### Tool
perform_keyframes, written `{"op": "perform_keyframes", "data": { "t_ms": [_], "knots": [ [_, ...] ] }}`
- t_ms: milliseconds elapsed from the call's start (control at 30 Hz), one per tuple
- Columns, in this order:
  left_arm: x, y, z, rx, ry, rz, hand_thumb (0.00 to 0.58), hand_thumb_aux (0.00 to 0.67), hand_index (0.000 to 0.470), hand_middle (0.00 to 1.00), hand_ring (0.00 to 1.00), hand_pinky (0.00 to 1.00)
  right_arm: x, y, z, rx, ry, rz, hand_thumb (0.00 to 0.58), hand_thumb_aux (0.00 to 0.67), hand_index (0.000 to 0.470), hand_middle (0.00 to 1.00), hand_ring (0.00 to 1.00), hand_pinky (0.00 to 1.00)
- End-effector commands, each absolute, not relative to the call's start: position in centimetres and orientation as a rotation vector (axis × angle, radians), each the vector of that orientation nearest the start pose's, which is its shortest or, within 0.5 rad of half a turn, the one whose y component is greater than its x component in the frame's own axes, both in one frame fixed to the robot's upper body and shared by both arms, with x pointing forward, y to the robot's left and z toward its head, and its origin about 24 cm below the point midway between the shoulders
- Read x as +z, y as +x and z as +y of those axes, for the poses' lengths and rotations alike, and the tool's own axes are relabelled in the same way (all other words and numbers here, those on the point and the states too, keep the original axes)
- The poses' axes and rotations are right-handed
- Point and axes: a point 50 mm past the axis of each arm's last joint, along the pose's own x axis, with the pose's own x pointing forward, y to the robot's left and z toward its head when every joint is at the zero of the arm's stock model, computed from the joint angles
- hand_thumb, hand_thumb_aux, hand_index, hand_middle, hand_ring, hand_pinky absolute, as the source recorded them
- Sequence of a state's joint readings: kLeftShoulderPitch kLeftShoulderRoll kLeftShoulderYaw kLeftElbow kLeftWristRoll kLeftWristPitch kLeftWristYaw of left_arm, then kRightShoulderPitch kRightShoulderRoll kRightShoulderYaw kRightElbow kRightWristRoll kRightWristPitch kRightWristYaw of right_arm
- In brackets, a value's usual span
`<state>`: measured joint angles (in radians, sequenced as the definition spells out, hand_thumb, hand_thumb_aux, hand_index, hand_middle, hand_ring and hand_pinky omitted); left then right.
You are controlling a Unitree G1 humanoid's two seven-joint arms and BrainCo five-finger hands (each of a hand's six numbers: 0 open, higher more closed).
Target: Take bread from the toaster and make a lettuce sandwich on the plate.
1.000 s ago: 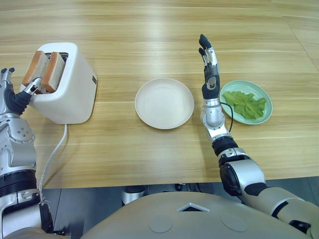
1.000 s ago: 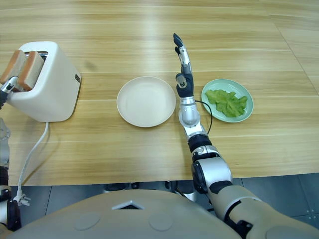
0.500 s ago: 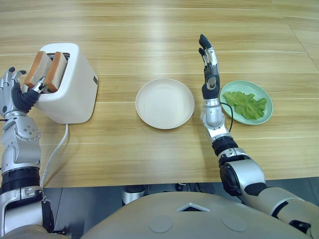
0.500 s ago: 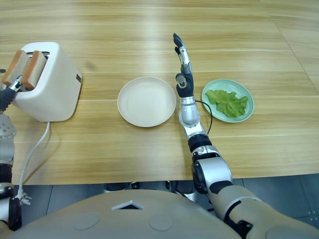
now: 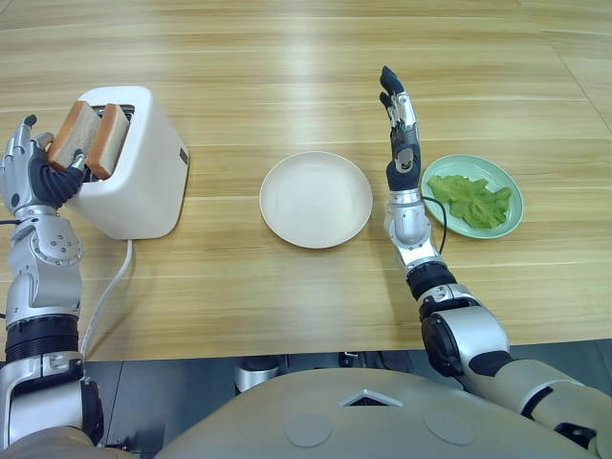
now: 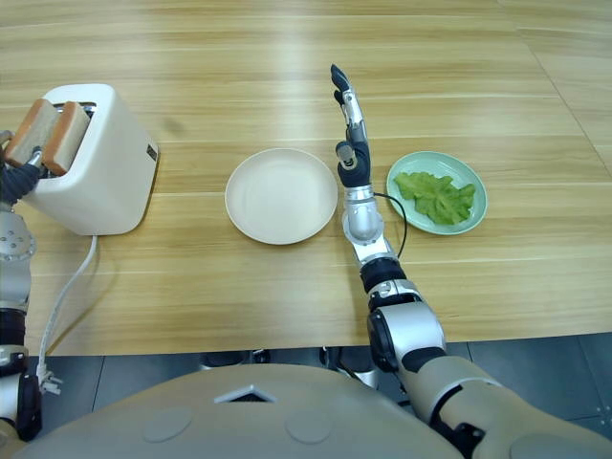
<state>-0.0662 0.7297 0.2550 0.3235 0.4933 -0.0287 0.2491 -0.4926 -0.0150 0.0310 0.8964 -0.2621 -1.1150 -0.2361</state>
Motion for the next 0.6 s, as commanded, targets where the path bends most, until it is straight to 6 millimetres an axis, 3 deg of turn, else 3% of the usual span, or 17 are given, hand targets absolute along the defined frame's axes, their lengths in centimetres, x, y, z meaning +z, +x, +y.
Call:
{"op": "perform_keyframes", "data": {
  "t_ms": [33, 100, 133, 167, 600],
  "knots": [
    [9.6, 24.3, 35.7, 0.476, 1.192, 0.084, 0.580, 0.670, 0.460, 0.00, 0.00, 0.00, 7.1, 30.0, -10.2, 0.133, -0.116, -0.690, 0.000, 0.000, 0.000, 0.00, 0.00, 0.00],
    [10.3, 24.3, 35.5, 0.487, 1.195, 0.045, 0.580, 0.670, 0.460, 0.00, 0.00, 0.00, 7.1, 30.0, -10.2, 0.137, -0.119, -0.688, 0.000, 0.000, 0.000, 0.00, 0.00, 0.00],
    [10.7, 24.3, 35.4, 0.499, 1.200, 0.025, 0.580, 0.670, 0.460, 0.20, 0.20, 0.20, 7.1, 30.1, -10.2, 0.138, -0.119, -0.687, 0.000, 0.000, 0.000, 0.00, 0.00, 0.00],
    [11.1, 24.3, 35.3, 0.511, 1.196, 0.006, 0.580, 0.670, 0.460, 1.00, 1.00, 1.00, 7.0, 30.1, -10.1, 0.139, -0.120, -0.686, 0.000, 0.000, 0.000, 0.00, 0.00, 0.00],
    [17.2, 22.9, 33.8, 0.644, 1.203, -0.259, 0.580, 0.670, 0.460, 1.00, 1.00, 1.00, 7.0, 30.0, -9.6, 0.165, -0.130, -0.683, 0.000, 0.000, 0.000, 0.00, 0.00, 0.00]
  ]
}}
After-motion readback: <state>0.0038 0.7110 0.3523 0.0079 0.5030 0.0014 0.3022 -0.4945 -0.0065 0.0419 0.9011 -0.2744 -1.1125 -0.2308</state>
